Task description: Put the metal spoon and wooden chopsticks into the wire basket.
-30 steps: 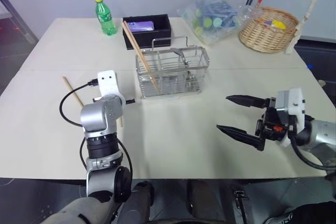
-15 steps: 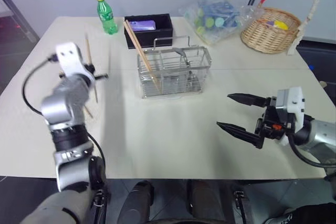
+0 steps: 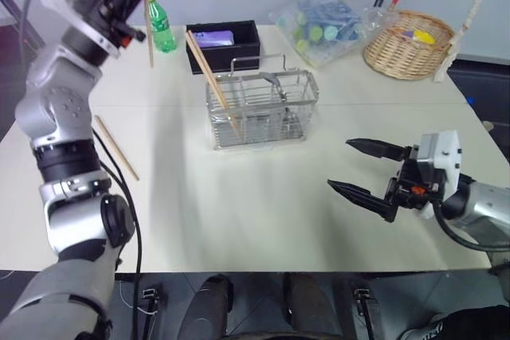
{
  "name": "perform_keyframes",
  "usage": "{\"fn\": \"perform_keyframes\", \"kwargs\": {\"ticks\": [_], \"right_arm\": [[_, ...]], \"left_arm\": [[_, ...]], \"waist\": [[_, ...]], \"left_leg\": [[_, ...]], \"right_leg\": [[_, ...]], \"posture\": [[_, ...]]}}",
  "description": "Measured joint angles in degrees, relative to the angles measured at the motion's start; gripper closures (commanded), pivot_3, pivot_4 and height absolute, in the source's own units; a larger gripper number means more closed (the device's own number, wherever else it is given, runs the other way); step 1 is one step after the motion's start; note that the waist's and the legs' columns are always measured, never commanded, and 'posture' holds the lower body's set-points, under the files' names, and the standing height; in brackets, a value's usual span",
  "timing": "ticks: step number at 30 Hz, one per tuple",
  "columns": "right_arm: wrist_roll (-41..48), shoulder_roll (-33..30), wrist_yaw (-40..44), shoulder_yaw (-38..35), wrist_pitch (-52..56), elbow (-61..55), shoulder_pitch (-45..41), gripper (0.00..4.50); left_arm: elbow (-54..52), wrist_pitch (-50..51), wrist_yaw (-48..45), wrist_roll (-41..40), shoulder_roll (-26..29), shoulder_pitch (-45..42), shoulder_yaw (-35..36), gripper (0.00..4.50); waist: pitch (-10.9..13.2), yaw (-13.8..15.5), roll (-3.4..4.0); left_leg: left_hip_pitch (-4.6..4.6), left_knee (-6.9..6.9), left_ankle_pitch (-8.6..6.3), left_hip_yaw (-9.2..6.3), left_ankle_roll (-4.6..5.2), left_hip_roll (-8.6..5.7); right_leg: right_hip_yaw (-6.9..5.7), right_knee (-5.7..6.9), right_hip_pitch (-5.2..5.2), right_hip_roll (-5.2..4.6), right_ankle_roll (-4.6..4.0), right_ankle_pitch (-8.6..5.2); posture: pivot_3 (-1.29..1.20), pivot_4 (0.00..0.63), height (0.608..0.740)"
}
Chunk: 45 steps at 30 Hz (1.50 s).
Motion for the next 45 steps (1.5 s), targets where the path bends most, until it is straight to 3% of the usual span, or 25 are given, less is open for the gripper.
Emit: {"fn": "perform_keyframes", "kwargs": {"ticks": [7, 19, 29, 45], "right_arm": [[-1.36, 1.68, -1.45, 1.15, -0.78, -0.6, 0.4, 0.0], [-1.75, 2.62, -3.18, 1.44, -1.03, -1.66, 1.0, 0.0], [-1.43, 2.62, -3.83, 1.51, -0.99, -2.31, 1.04, 0.0], [2.12, 2.98, -7.54, 1.47, 1.4, -2.83, 0.56, 0.0]], "left_arm": [[6.93, -0.07, -2.85, -5.52, -5.12, -3.69, 0.97, 4.43], [8.0, -3.57, -3.55, -5.24, -14.1, 0.35, -2.3, 4.43], [5.16, -5.94, -2.07, -3.41, -17.12, 7.12, -5.96, 4.43], [2.93, -7.55, -0.23, -2.09, -18.52, 10.57, -9.15, 4.43]], "waist": [[0.0, 0.11, 0.0], [0.01, 0.01, -0.01], [0.0, 0.2, -0.01], [0.0, 0.19, 0.0]], "left_leg": [[0.01, 0.02, 0.0, -0.01, 0.01, 0.0], [0.01, 0.02, 0.0, -0.01, 0.01, 0.0], [0.01, 0.02, 0.0, -0.01, 0.01, 0.0], [0.01, 0.02, -0.01, -0.01, 0.03, -0.01]], "right_leg": [[0.0, 0.0, 0.02, 0.0, 0.01, 0.0], [0.01, 0.01, 0.0, 0.01, 0.01, 0.0], [0.01, 0.0, 0.02, 0.01, 0.01, 0.0], [0.01, 0.0, 0.02, 0.0, 0.01, 0.0]], "posture": [[0.0, 0.15, 0.74], [0.0, 0.15, 0.74], [0.0, 0.15, 0.74], [0.0, 0.15, 0.74]]}}
